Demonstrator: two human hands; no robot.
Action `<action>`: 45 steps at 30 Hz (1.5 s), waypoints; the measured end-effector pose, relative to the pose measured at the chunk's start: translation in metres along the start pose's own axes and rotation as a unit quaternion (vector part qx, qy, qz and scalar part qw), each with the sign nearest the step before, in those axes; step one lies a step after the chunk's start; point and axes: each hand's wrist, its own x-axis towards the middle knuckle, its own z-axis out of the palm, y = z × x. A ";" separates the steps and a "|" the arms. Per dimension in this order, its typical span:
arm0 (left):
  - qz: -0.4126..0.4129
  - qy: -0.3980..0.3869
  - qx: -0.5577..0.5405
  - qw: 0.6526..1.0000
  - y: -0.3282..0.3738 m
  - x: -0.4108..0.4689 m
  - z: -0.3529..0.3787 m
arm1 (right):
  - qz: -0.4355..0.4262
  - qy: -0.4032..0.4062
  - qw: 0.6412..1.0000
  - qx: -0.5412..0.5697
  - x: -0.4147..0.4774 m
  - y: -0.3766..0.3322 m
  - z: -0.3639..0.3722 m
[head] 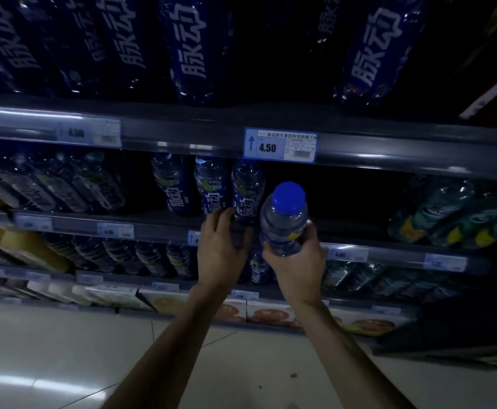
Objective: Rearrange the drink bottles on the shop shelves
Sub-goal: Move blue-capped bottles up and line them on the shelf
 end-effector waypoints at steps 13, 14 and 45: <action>0.070 0.077 0.003 0.995 0.048 0.026 -0.135 | -0.084 -0.032 0.995 0.036 -0.006 -0.147 -0.019; 0.074 0.074 0.015 0.994 0.053 0.031 -0.142 | -0.089 -0.027 0.995 0.045 -0.002 -0.158 -0.022; 0.127 -0.021 0.208 0.970 0.075 0.081 -0.149 | -0.141 0.031 0.987 0.069 0.117 -0.213 -0.018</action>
